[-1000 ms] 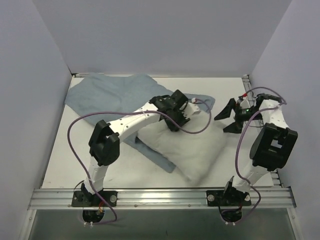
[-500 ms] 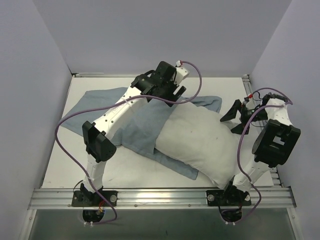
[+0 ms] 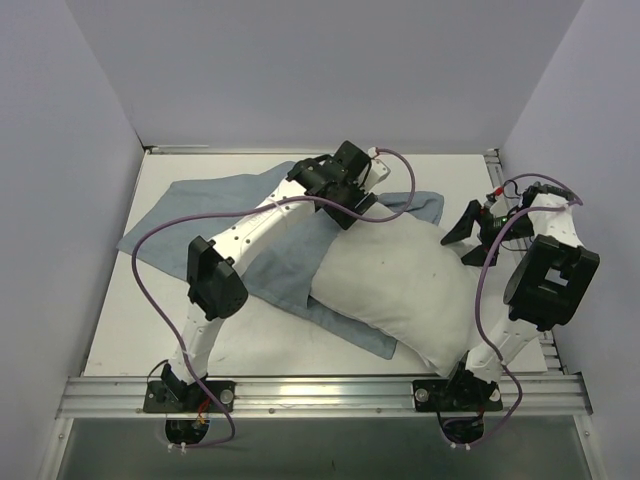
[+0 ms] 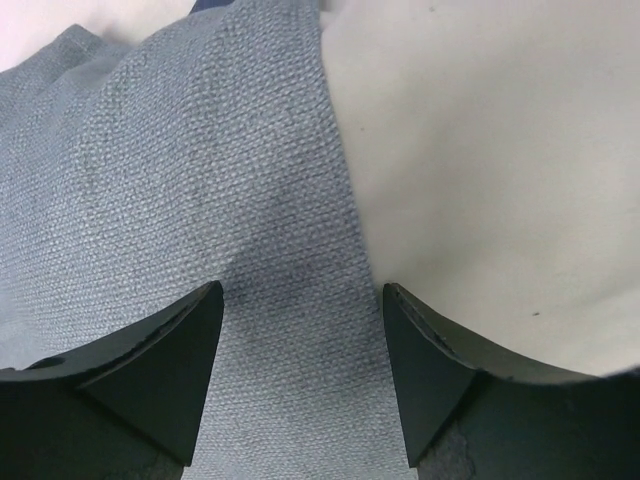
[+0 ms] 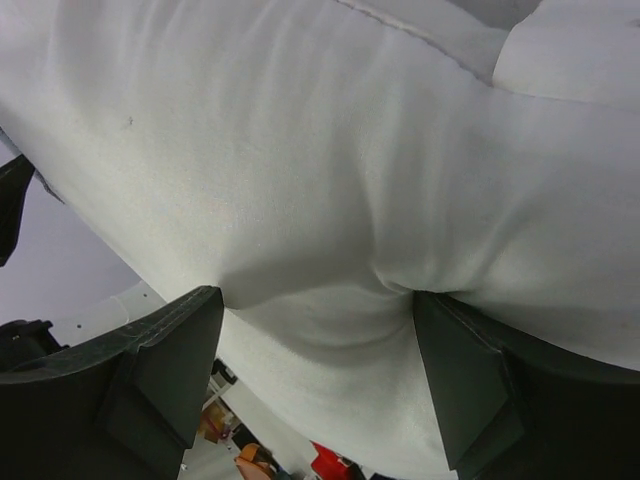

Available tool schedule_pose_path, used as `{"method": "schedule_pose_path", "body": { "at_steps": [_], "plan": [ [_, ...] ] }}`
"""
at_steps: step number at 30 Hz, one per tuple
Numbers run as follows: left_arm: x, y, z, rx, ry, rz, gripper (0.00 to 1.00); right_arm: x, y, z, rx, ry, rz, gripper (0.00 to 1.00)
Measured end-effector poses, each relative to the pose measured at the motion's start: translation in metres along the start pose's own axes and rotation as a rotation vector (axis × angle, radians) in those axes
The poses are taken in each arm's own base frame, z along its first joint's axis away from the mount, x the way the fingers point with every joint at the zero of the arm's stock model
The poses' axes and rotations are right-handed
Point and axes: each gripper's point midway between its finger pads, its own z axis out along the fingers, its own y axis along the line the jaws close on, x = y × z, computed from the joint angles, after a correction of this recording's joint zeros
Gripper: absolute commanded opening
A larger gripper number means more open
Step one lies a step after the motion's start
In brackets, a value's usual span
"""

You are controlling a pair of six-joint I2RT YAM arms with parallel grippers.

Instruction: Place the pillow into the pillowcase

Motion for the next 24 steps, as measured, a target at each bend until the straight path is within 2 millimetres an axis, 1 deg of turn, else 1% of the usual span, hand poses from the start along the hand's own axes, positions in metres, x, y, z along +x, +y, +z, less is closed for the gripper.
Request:
{"method": "schedule_pose_path", "body": {
  "at_steps": [1,2,4,5,7,8,9,10,11,12,13,14,15,18,20,22,23,24],
  "plan": [
    [-0.002,-0.001,-0.001,0.001,-0.007,0.001,0.72,0.0,0.0,0.0,0.003,0.0,0.0,0.76],
    [-0.004,-0.004,-0.002,0.003,-0.011,0.002,0.69,0.0,-0.001,0.0,0.005,0.001,0.0,0.71],
    [-0.007,-0.005,-0.001,-0.004,-0.016,0.002,0.68,0.001,-0.002,0.0,0.014,0.003,-0.004,0.68],
    [-0.008,-0.005,0.001,-0.008,-0.017,0.003,0.68,0.001,-0.003,0.001,0.02,0.005,-0.006,0.65],
    [-0.008,-0.006,0.007,-0.017,-0.011,0.007,0.64,0.001,-0.004,0.001,0.033,0.008,-0.013,0.6],
    [-0.007,-0.004,0.011,-0.025,-0.005,0.009,0.61,0.002,-0.005,0.001,0.038,0.01,-0.015,0.56],
    [-0.006,-0.003,0.015,-0.031,0.002,0.011,0.52,0.002,-0.006,0.002,0.043,0.011,-0.021,0.53],
    [-0.004,-0.002,0.02,-0.04,0.012,0.014,0.47,0.002,-0.007,0.002,0.046,0.013,-0.025,0.5],
    [-0.002,-0.001,0.024,-0.047,0.021,0.019,0.41,0.003,-0.007,0.002,0.049,0.015,-0.03,0.44],
    [-0.001,0.001,0.027,-0.053,0.027,0.024,0.34,0.003,-0.008,0.002,0.051,0.017,-0.035,0.4],
    [-0.001,0.002,0.03,-0.056,0.03,0.025,0.31,0.003,-0.008,0.002,0.053,0.019,-0.037,0.37],
    [-0.001,0.004,0.031,-0.06,0.03,0.025,0.3,0.004,-0.008,0.002,0.056,0.022,-0.041,0.32],
    [-0.002,0.006,0.032,-0.062,0.028,0.025,0.3,0.004,-0.008,0.002,0.059,0.024,-0.047,0.3],
    [-0.009,0.01,0.03,-0.059,0.006,0.013,0.24,0.006,-0.008,0.005,0.067,0.037,-0.065,0.24],
    [-0.015,0.012,0.026,-0.059,-0.012,0.008,0.12,0.008,-0.007,0.007,0.072,0.05,-0.072,0.2],
    [-0.016,0.013,0.026,-0.06,-0.017,0.01,0.04,0.009,-0.006,0.01,0.077,0.064,-0.077,0.17],
    [-0.017,0.012,0.026,-0.06,-0.018,0.01,0.0,0.009,-0.006,0.011,0.079,0.068,-0.081,0.14],
    [-0.017,0.011,0.026,-0.053,-0.018,0.009,0.0,0.01,-0.005,0.012,0.079,0.071,-0.083,0.12]
  ]
}}
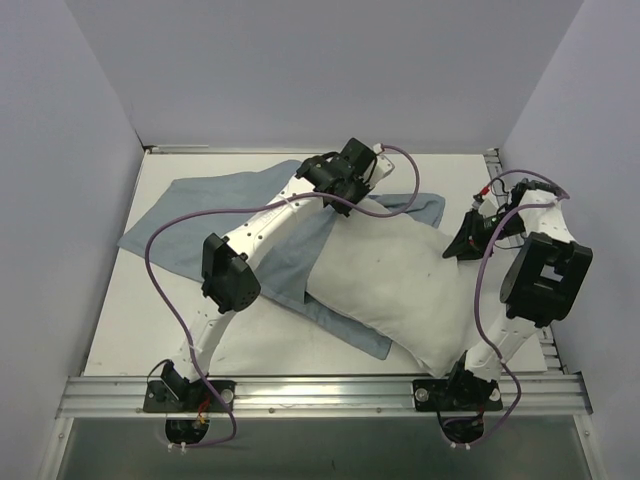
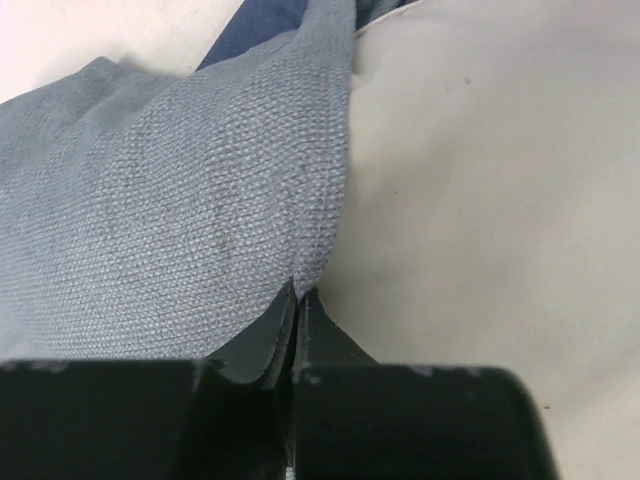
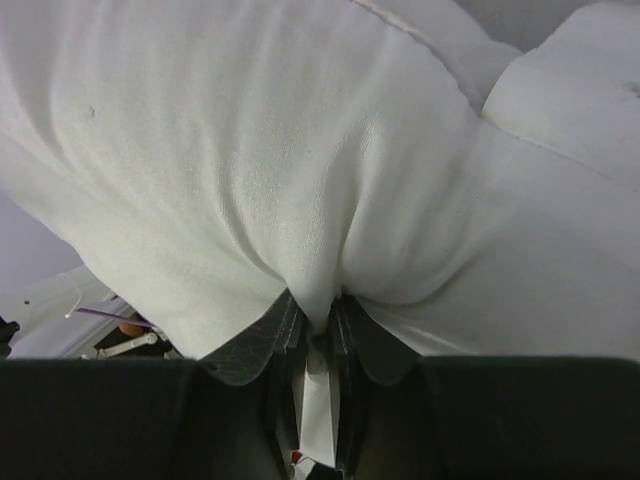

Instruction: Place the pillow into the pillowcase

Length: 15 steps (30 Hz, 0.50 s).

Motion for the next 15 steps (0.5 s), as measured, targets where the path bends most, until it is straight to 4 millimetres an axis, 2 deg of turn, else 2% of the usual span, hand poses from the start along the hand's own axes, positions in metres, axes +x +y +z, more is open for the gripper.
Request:
{"method": "schedule_pose_path", "body": {
  "at_steps": [3,6,9,12,13,15],
  "plan": [
    [-0.008,-0.015,-0.003,0.093,-0.031,-0.005,0.0,-0.001,0.006,0.0,-0.011,0.0,-0.01,0.02],
    [-0.025,-0.041,-0.015,0.252,-0.094,-0.011,0.0,-0.003,0.02,0.002,-0.067,0.0,0.003,0.0],
    [-0.049,-0.082,-0.038,0.434,-0.182,-0.011,0.0,-0.01,0.043,0.008,-0.144,-0.007,0.02,0.0],
    [-0.066,-0.132,-0.059,0.593,-0.245,-0.007,0.0,-0.018,0.067,0.011,-0.203,-0.02,0.027,0.0],
    [-0.067,-0.147,-0.064,0.63,-0.243,-0.012,0.0,-0.022,0.075,0.011,-0.22,-0.029,0.024,0.0],
    [-0.063,-0.16,-0.062,0.662,-0.224,-0.034,0.0,-0.029,0.082,0.008,-0.239,-0.051,0.022,0.0]
  ]
}}
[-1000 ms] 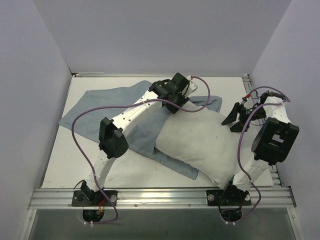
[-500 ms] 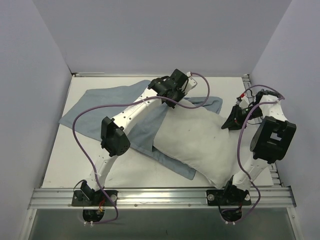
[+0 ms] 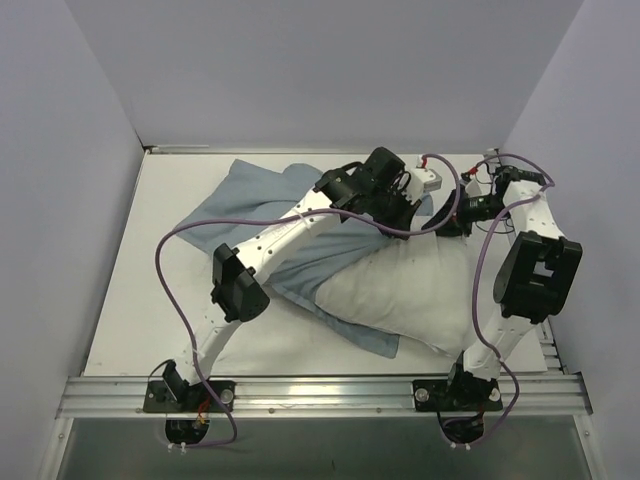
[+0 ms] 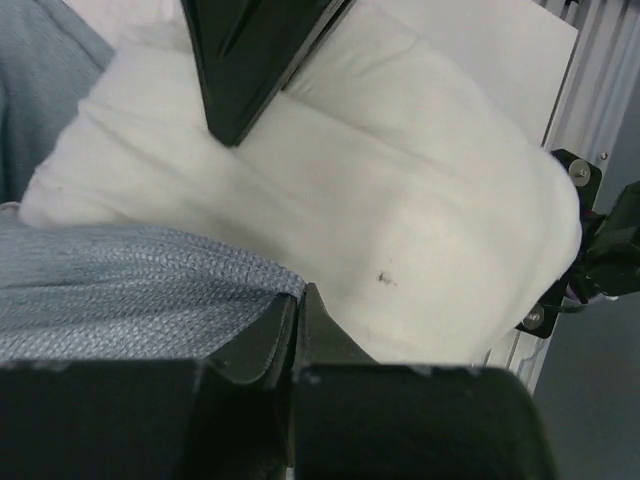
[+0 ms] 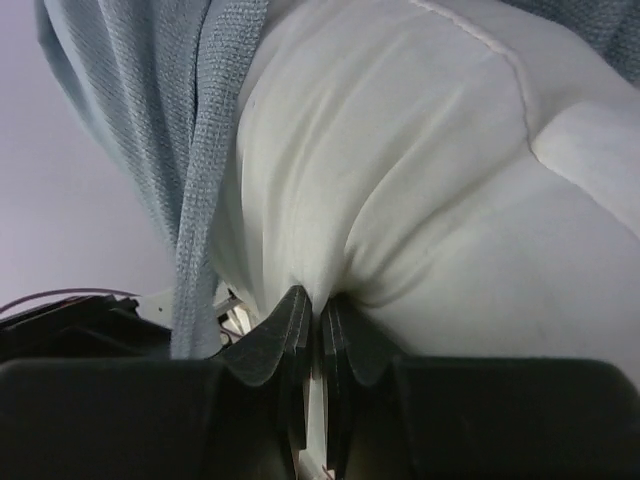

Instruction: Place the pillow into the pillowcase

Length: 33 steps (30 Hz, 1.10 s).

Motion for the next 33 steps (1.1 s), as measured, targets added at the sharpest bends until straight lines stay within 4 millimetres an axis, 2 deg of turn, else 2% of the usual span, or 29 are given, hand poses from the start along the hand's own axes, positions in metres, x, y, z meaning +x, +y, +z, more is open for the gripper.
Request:
{"method": "schedule_pose_path", "body": {
  "at_steps": [2,6,8,9,10,12,13,14,16,17,18,21,22,24,27,30,33],
  "plan": [
    [0.008,0.006,0.007,-0.011,0.015,-0.041,0.0,-0.007,0.001,-0.003,-0.008,-0.025,0.002,0.0],
    [0.027,0.043,0.01,-0.071,0.048,-0.107,0.03,-0.02,-0.007,-0.014,-0.008,-0.081,0.013,0.0],
    [0.033,0.063,0.006,-0.098,0.052,-0.115,0.16,-0.024,-0.011,-0.017,0.004,-0.1,0.011,0.0],
    [0.036,0.071,0.004,-0.112,0.054,-0.111,0.25,-0.026,-0.013,-0.017,0.011,-0.105,0.008,0.0],
    [0.039,0.076,-0.001,-0.121,0.059,-0.101,0.44,-0.026,-0.015,-0.016,0.018,-0.107,0.006,0.0],
    [0.046,0.079,-0.013,-0.133,0.071,-0.078,0.54,-0.024,-0.019,-0.014,0.027,-0.105,0.01,0.01],
    [0.05,0.078,-0.02,-0.142,0.076,-0.07,0.58,-0.022,-0.021,-0.013,0.031,-0.103,0.014,0.06],
    [0.056,0.077,-0.034,-0.155,0.085,-0.062,0.69,-0.018,-0.024,-0.012,0.036,-0.1,0.021,0.1],
    [0.065,0.073,-0.057,-0.192,0.094,-0.054,0.7,-0.01,-0.029,-0.011,0.051,-0.093,0.036,0.18],
    [0.068,0.071,-0.071,-0.215,0.095,-0.049,0.71,-0.007,-0.03,-0.012,0.056,-0.094,0.04,0.27],
    [0.069,0.069,-0.087,-0.243,0.088,-0.04,0.71,-0.004,-0.03,-0.013,0.06,-0.095,0.043,0.48],
    [0.062,0.064,-0.116,-0.295,0.049,-0.022,0.71,-0.002,-0.03,-0.019,0.071,-0.106,0.04,0.72],
    [0.059,0.063,-0.122,-0.305,0.037,-0.018,0.71,-0.001,-0.03,-0.021,0.075,-0.108,0.037,0.76],
    [0.059,0.062,-0.125,-0.308,0.031,-0.017,0.71,0.001,-0.032,-0.026,0.086,-0.106,0.032,0.85],
    [0.078,0.061,-0.117,-0.289,0.079,-0.035,0.73,0.008,-0.038,-0.035,0.117,-0.088,0.015,0.98],
    [0.116,0.055,-0.106,-0.237,0.179,-0.074,0.76,0.019,-0.051,-0.045,0.168,-0.059,0.0,1.0],
    [0.143,0.046,-0.101,-0.204,0.246,-0.088,0.77,0.032,-0.068,-0.058,0.222,-0.022,-0.004,1.0]
  ]
}}
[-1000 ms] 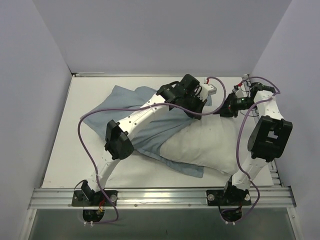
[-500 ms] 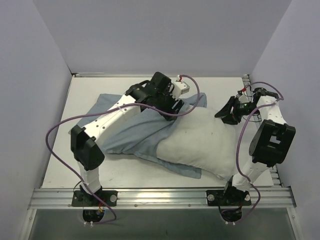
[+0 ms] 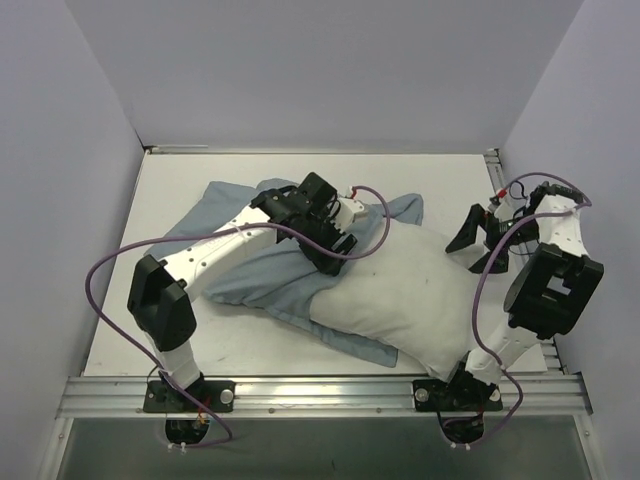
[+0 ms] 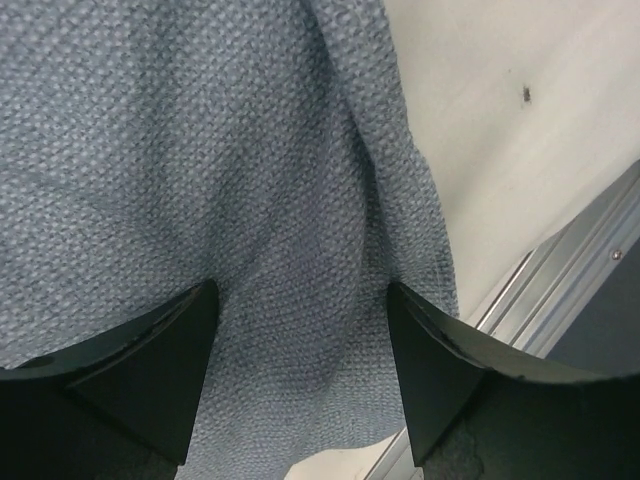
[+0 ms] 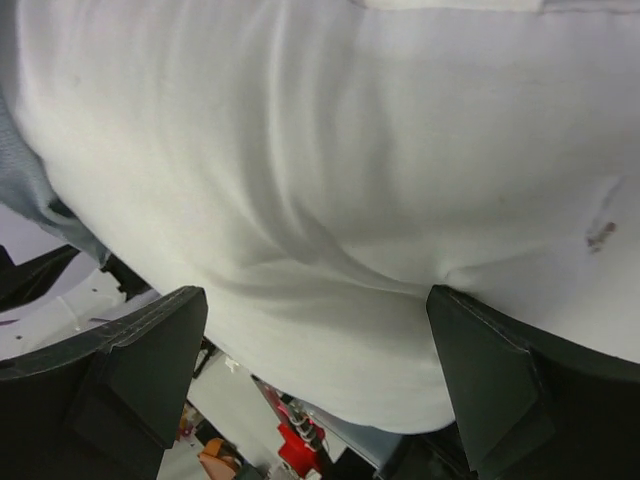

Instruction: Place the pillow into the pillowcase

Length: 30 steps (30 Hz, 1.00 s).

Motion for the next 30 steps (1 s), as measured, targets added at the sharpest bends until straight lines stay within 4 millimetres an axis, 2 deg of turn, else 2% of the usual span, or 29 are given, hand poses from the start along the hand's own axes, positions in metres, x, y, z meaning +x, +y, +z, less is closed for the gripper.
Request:
{"method": "schedule_pose_path", "body": {
  "at_steps": [3,7,14,17,19,20,21,22,23,24,25,26,28,30],
  "plan": [
    [0.011,-0.01,-0.004,0.016,0.011,0.025,0.76,0.016,-0.018,-0.005,0.037,0.045,0.004,1.0],
    [0.014,-0.021,-0.023,0.032,-0.01,0.054,0.79,0.034,-0.032,-0.01,0.051,0.095,0.012,1.0],
    [0.026,-0.033,-0.063,0.033,-0.082,0.141,0.81,0.04,-0.046,-0.026,0.028,0.087,-0.056,1.0],
    [0.042,-0.044,-0.068,0.035,-0.067,0.186,0.77,0.046,-0.049,-0.023,0.017,0.105,-0.107,0.89],
    [0.049,-0.049,-0.057,0.037,-0.032,0.198,0.67,0.054,-0.045,-0.015,0.007,0.148,-0.134,0.78],
    [0.052,-0.047,-0.049,0.032,-0.007,0.194,0.64,0.057,-0.041,-0.01,0.0,0.174,-0.147,0.66],
    [0.055,-0.043,-0.04,0.023,0.019,0.185,0.6,0.059,-0.036,-0.005,-0.013,0.195,-0.156,0.59],
    [0.056,-0.036,-0.029,0.009,0.04,0.169,0.5,0.059,-0.031,0.0,-0.027,0.213,-0.16,0.53],
    [0.057,-0.027,-0.019,-0.004,0.062,0.149,0.45,0.058,-0.025,0.005,-0.04,0.236,-0.157,0.47],
    [0.059,-0.017,-0.009,-0.019,0.08,0.128,0.39,0.055,-0.021,0.008,-0.053,0.252,-0.149,0.35],
    [0.059,-0.006,-0.002,-0.034,0.096,0.105,0.23,0.048,-0.017,0.012,-0.067,0.261,-0.14,0.31],
    [0.058,0.006,0.004,-0.05,0.104,0.08,0.16,0.039,-0.014,0.016,-0.078,0.258,-0.129,0.23],
    [0.046,0.028,0.008,-0.076,0.092,0.042,0.01,0.016,-0.008,0.022,-0.101,0.225,-0.107,0.17],
    [0.025,0.046,0.003,-0.086,0.044,0.016,0.0,-0.005,0.0,0.024,-0.125,0.175,-0.105,0.08]
  ]
}}
